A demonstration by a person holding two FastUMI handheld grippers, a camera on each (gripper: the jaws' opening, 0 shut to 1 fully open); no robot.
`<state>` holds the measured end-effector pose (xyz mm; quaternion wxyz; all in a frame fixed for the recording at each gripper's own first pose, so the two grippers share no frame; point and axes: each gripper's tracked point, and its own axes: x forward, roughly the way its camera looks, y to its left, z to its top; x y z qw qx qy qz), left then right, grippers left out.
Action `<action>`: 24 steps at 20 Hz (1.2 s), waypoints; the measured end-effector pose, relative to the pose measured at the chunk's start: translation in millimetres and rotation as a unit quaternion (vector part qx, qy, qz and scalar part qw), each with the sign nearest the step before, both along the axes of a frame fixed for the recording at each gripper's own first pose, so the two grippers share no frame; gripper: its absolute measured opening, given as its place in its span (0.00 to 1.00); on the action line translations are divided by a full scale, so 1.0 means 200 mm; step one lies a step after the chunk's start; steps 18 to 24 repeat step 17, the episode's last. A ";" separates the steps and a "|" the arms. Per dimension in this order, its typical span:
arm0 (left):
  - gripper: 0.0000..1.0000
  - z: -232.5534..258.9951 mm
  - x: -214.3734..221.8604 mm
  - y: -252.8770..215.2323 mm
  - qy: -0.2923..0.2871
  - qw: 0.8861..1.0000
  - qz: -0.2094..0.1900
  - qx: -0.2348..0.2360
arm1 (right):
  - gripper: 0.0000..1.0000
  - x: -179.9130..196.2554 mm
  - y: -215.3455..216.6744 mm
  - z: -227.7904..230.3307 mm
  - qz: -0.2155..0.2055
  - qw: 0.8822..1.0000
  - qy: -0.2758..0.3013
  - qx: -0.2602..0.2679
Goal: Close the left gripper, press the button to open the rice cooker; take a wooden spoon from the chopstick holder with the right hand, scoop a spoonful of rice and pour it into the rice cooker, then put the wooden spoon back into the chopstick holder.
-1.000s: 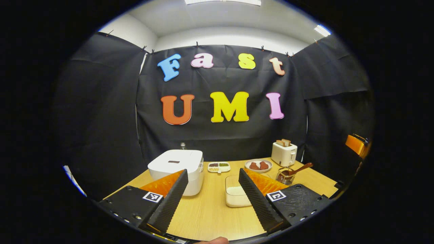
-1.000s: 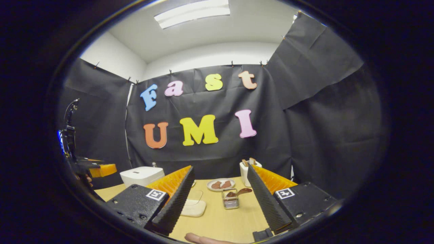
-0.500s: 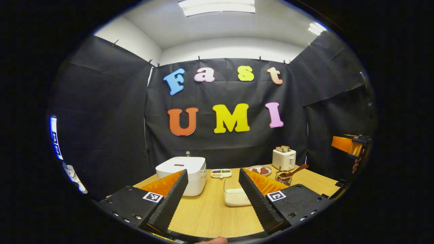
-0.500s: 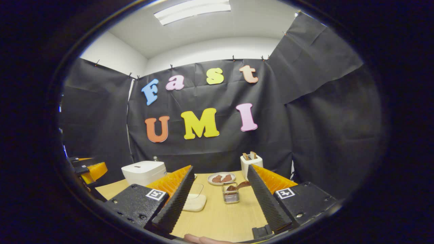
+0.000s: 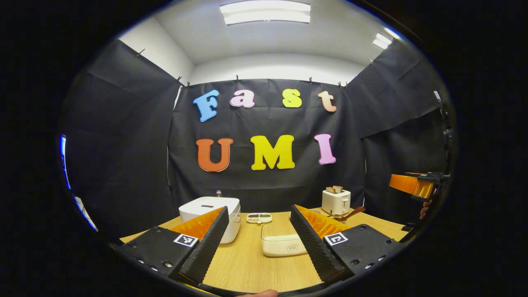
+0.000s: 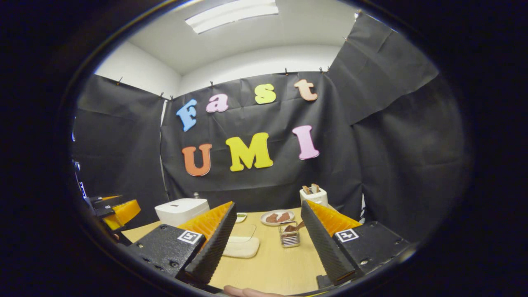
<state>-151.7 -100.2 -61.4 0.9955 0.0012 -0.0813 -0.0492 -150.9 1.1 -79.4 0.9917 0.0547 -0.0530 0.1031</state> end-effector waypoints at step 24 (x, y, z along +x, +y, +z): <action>0.96 -0.07 -0.01 0.00 0.004 1.000 -0.011 -0.009 | 1.00 0.00 0.12 -0.02 0.005 1.000 -0.001 -0.031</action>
